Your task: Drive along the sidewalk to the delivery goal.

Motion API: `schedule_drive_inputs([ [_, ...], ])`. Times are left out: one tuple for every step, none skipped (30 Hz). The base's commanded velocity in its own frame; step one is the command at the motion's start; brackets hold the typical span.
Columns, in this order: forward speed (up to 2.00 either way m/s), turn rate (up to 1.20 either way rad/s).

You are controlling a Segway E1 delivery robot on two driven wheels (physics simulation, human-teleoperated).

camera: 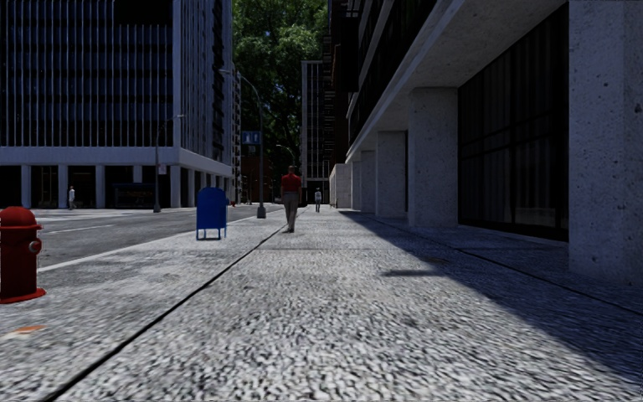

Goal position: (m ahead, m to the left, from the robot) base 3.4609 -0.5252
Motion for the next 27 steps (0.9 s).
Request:
schedule_drive_inputs([
  [2.00,0.00],
  [2.00,0.00],
  [2.00,0.00],
  [2.00,0.00],
  [2.00,0.00],
  [2.00,0.00],
  [2.00,0.00],
  [2.00,0.00],
  [2.00,0.00],
  [2.00,0.00],
  [2.00,0.00],
  [2.00,0.00],
  [2.00,0.00],
  [2.00,0.00],
  [2.00,0.00],
  [2.00,0.00],
  [2.00,-0.31],
  [2.00,-0.52],
  [2.00,-0.58],
  [2.00,-0.58],
  [2.00,-0.60],
  [2.00,-0.41],
  [2.00,-0.12],
  [2.00,-0.12],
  [2.00,0.00],
  [2.00,0.00],
  [2.00,0.00],
])
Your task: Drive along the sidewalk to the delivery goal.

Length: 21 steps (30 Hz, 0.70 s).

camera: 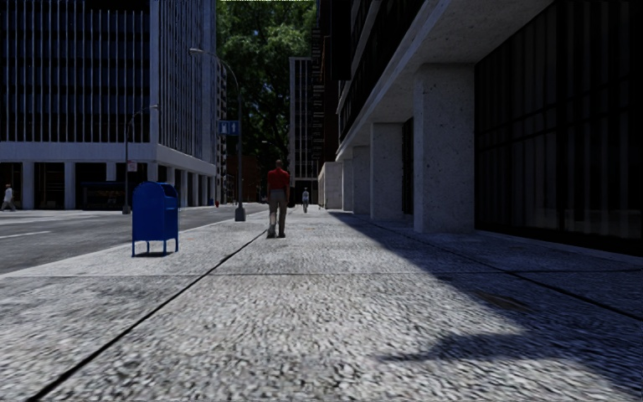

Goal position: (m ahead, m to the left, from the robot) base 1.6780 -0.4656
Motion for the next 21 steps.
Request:
schedule_drive_inputs([
  [2.00,0.00],
  [2.00,0.00],
  [2.00,0.00],
  [2.00,0.00],
  [2.00,0.00],
  [2.00,0.00],
  [2.00,0.00],
  [2.00,0.00],
  [2.00,0.00],
  [2.00,0.00],
  [2.00,0.00],
  [2.00,0.00],
  [2.00,0.00],
  [1.95,0.00],
  [1.93,0.00],
  [1.93,0.00],
  [1.91,0.00],
  [1.91,0.00],
  [1.91,0.00],
  [1.89,0.00],
  [1.85,0.00],
])
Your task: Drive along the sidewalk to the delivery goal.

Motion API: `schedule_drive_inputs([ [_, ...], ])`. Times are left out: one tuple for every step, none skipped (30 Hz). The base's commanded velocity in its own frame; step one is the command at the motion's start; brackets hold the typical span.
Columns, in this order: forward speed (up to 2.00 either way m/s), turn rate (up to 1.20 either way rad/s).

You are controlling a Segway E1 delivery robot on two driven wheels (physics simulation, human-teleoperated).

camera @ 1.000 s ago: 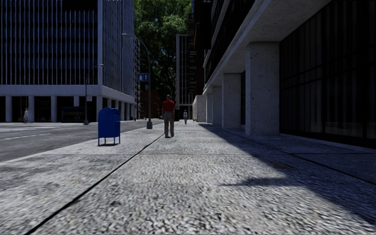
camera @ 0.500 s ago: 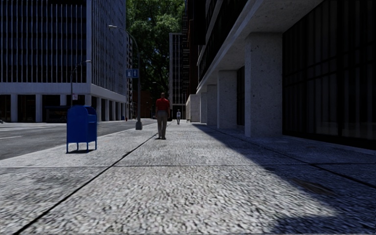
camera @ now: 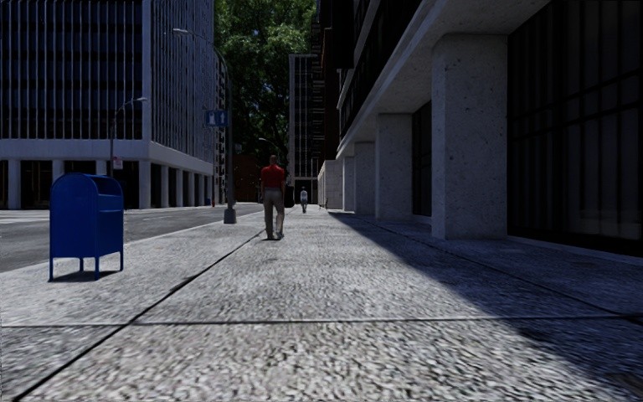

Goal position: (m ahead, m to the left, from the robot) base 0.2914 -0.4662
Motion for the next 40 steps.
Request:
schedule_drive_inputs([
  [1.80,0.00],
  [1.80,0.00],
  [1.77,0.00],
  [1.66,0.00],
  [1.55,0.00],
  [1.55,0.00],
  [1.40,0.00],
  [1.22,0.00],
  [1.22,0.00],
  [1.10,0.00],
  [0.00,0.00],
  [0.00,0.00],
  [0.00,0.00],
  [0.00,0.00],
  [0.00,0.00],
  [0.00,0.00],
  [0.00,0.00],
  [0.00,0.00],
  [0.00,0.00],
  [0.00,0.00],
  [0.00,0.00],
  [0.00,0.00],
  [0.00,0.00],
  [0.00,0.00],
  [0.00,0.00],
  [0.00,0.00],
  [0.00,0.00],
  [0.00,0.00],
  [0.00,0.00],
  [0.00,0.00],
  [0.00,0.00],
  [0.00,0.00],
  [0.00,0.00],
  [0.00,0.00],
  [0.00,0.00],
  [0.00,0.00],
  [0.00,0.00],
  [0.00,0.00],
  [0.00,0.00],
  [0.00,0.00],
])
